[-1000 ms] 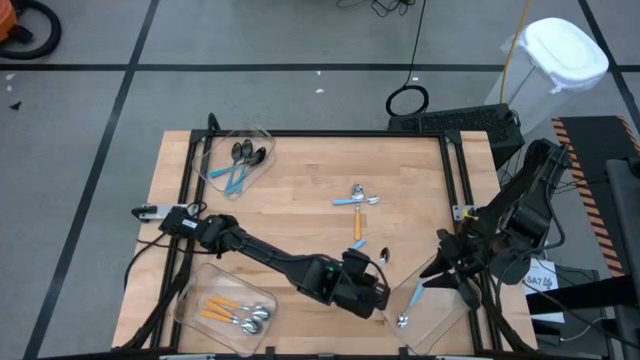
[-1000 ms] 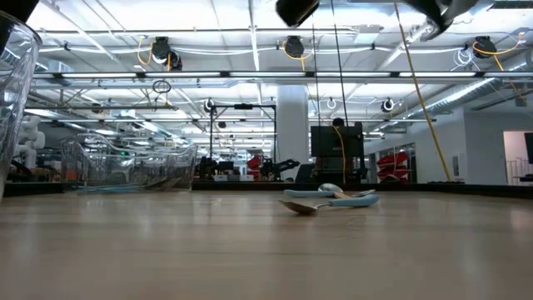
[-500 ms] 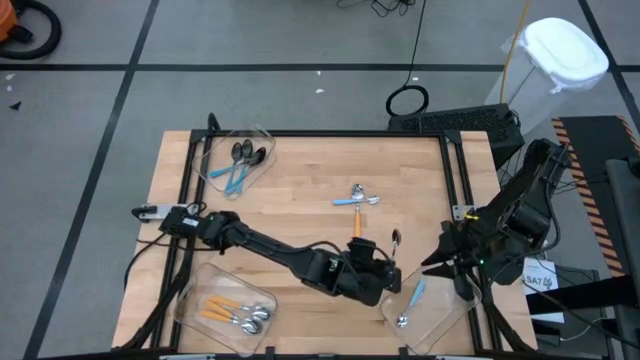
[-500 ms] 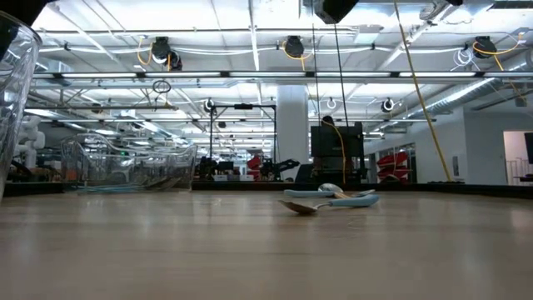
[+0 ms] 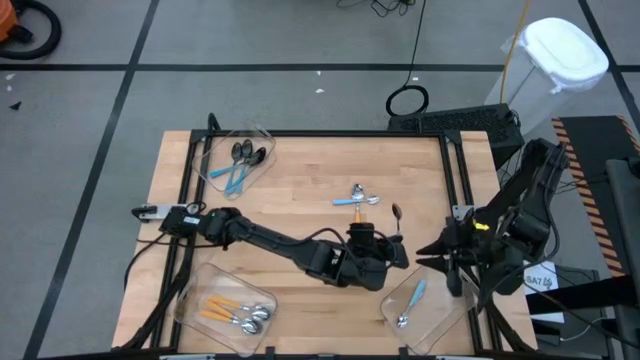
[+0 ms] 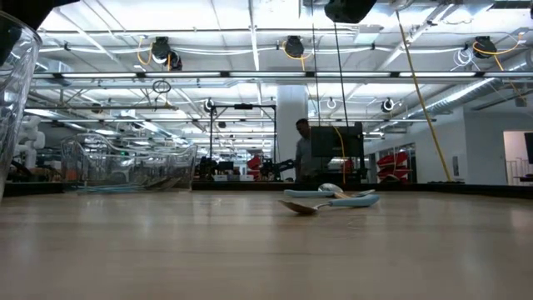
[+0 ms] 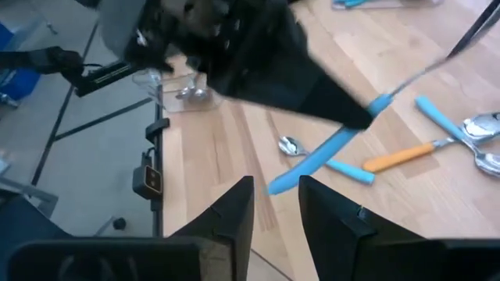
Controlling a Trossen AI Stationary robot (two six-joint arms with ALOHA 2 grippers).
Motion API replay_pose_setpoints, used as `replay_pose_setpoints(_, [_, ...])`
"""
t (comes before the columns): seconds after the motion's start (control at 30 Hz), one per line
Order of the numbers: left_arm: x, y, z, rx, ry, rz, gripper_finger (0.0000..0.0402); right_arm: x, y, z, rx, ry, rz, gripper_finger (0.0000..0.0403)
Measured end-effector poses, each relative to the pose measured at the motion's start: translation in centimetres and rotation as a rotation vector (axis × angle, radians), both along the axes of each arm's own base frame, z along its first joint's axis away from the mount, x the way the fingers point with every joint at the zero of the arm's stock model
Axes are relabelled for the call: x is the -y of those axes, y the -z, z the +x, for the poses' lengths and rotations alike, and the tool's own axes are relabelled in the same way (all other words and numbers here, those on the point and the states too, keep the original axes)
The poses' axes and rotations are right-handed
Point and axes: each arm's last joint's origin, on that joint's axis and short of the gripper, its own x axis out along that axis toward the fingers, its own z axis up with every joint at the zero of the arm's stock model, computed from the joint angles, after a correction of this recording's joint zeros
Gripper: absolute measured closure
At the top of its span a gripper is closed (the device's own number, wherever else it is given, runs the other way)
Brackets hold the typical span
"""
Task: Sort silverware by color (type)
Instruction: Put the light blue spoon into the bottom right transparent bin
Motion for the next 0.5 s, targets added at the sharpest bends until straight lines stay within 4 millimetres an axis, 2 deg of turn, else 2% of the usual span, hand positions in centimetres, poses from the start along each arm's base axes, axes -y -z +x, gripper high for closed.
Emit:
replay_pose_setpoints(0.13, [-0.3, -0.6, 0.3, 0.035, -0.011, 0.037, 0.0388, -0.4, 0.7, 0.3, -0.036, 0.031, -0.009, 0.0276])
replay_pose_setpoints(0.3, [-0.7, -0.7, 0.5, 0.031, -0.01, 0.059, 0.0388, -0.2, 1.4, 0.2, -0.081, 0.123, 0.009, 0.0214])
replay_pose_setpoints(0.5, [-0.7, -0.7, 0.5, 0.03, -0.011, 0.062, 0.0388, 0.0, 1.4, 0.2, -0.055, 0.178, 0.019, 0.0165])
